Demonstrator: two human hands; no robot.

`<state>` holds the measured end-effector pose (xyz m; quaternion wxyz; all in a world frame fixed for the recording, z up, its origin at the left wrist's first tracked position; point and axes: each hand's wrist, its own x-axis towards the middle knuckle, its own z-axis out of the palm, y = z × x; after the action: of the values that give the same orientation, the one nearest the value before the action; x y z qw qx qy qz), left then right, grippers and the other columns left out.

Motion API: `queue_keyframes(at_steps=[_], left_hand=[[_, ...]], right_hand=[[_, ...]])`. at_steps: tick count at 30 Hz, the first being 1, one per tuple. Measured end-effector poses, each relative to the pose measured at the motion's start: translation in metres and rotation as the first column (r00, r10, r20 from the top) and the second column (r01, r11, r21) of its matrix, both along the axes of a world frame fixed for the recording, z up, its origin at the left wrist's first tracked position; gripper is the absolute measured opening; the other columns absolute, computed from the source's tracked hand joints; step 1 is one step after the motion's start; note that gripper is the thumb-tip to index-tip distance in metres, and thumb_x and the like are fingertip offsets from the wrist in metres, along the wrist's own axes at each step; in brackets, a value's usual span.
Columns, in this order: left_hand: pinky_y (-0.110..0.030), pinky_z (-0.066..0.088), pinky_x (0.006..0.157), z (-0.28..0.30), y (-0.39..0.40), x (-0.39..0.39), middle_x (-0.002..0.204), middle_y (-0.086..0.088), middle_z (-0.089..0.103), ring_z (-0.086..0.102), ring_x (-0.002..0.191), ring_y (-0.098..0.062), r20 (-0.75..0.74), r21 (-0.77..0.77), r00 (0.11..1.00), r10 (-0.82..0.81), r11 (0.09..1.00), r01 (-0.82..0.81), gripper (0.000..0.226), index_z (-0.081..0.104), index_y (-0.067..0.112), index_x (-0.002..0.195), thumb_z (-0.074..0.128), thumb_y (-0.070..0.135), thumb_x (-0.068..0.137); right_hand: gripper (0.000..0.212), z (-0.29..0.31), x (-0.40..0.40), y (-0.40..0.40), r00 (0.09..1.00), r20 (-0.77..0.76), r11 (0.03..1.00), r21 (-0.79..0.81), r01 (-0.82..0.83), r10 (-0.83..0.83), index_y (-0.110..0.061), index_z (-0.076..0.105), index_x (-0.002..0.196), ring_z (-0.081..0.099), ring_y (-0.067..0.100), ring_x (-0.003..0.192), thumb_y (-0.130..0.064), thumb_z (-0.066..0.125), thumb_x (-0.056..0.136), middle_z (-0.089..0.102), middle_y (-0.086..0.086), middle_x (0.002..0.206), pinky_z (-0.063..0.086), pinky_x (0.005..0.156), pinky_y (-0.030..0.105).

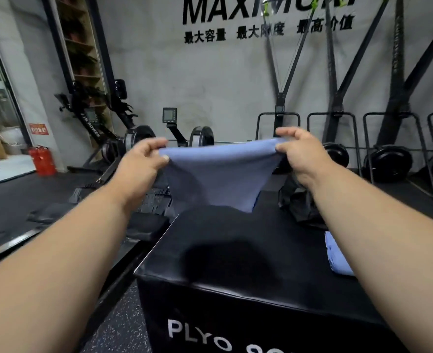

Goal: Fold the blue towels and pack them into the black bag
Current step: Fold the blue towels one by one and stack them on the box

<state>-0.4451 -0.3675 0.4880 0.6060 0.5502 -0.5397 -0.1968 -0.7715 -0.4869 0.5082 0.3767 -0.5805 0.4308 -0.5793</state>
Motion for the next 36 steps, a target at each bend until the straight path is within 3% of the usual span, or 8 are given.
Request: queue_keyframes(at_steps=[7,10,15,19,22,26,30,36], left_hand=[[-0.033,0.056,0.099,-0.24,0.034,-0.031,0.104,0.0,0.081,0.074,0.108,-0.025,-0.102,0.486,0.987,-0.121,0.86,0.155,0.042,0.07,0.015,0.121,0.072,-0.003,0.083],[-0.021,0.052,0.07,-0.298,0.049,-0.045,0.094,0.004,0.078,0.068,0.085,-0.015,-0.227,0.606,0.973,-0.037,0.777,0.171,0.037,0.07,0.018,0.118,0.066,-0.004,0.088],[-0.03,0.052,0.073,-0.317,0.061,-0.056,0.081,0.002,0.075,0.067,0.075,-0.013,-0.27,0.654,0.963,0.018,0.737,0.17,0.049,0.065,0.022,0.12,0.079,0.019,0.074],[-0.028,0.049,0.07,-0.323,0.059,-0.057,0.067,0.004,0.069,0.064,0.062,-0.005,-0.203,0.676,0.978,0.038,0.728,0.112,0.031,0.068,0.017,0.12,0.074,0.004,0.092],[-0.025,0.051,0.07,-0.323,0.05,-0.052,0.078,0.005,0.077,0.068,0.066,-0.002,-0.181,0.67,0.981,0.075,0.739,0.067,0.03,0.072,0.016,0.118,0.075,0.011,0.089],[-0.045,0.06,0.09,-0.314,0.03,-0.039,0.096,-0.005,0.081,0.077,0.091,-0.03,-0.175,0.666,0.968,0.177,0.746,-0.016,0.042,0.069,0.023,0.116,0.074,0.023,0.074],[-0.019,0.046,0.077,-0.291,0.003,-0.029,0.096,0.008,0.078,0.068,0.092,-0.006,-0.105,0.597,0.962,0.252,0.79,-0.142,0.047,0.051,0.028,0.129,0.071,0.014,0.089],[-0.034,0.057,0.087,-0.282,-0.057,-0.01,0.102,0.006,0.078,0.072,0.096,-0.016,-0.057,0.622,0.972,0.227,0.77,-0.144,0.049,0.056,0.025,0.132,0.065,0.019,0.085]], right_hand=[[0.042,-0.234,-0.03,0.042,0.956,-0.282,0.915,0.402,0.044,0.078,-0.014,0.072,0.113,0.064,0.017,0.08,0.014,0.056,0.087,0.069,0.003,0.099,0.046,0.059,0.015],[0.046,-0.301,-0.041,0.073,0.93,-0.306,0.813,0.583,0.016,0.202,-0.018,0.069,0.121,0.059,0.014,0.075,0.009,0.057,0.086,0.066,0.003,0.099,0.045,0.061,0.019],[0.031,-0.321,-0.047,0.087,0.957,-0.251,0.815,0.578,0.027,0.146,-0.018,0.067,0.12,0.06,0.017,0.082,-0.006,0.06,0.092,0.068,0.005,0.103,0.047,0.077,0.028],[0.036,-0.32,-0.048,0.083,0.943,-0.296,0.829,0.558,0.041,0.153,-0.018,0.067,0.122,0.062,0.015,0.088,-0.004,0.06,0.091,0.067,0.003,0.101,0.046,0.078,0.024],[0.036,-0.316,-0.048,0.082,0.927,-0.343,0.835,0.547,0.066,0.151,-0.021,0.066,0.122,0.062,0.012,0.088,-0.005,0.059,0.091,0.068,0.001,0.103,0.044,0.073,0.021],[0.033,-0.313,-0.046,0.073,0.89,-0.435,0.855,0.505,0.117,0.135,-0.028,0.064,0.12,0.065,0.015,0.084,-0.014,0.061,0.09,0.07,-0.002,0.096,0.051,0.077,0.029],[0.031,-0.307,-0.035,0.045,0.858,-0.495,0.861,0.488,0.139,0.142,-0.033,0.064,0.116,0.07,0.015,0.088,-0.024,0.062,0.085,0.073,-0.008,0.1,0.059,0.087,0.039],[0.043,-0.297,-0.015,-0.016,0.83,-0.536,0.87,0.472,0.145,0.152,-0.028,0.059,0.131,0.07,0.017,0.09,-0.028,0.062,0.088,0.073,-0.003,0.094,0.058,0.09,0.039]])
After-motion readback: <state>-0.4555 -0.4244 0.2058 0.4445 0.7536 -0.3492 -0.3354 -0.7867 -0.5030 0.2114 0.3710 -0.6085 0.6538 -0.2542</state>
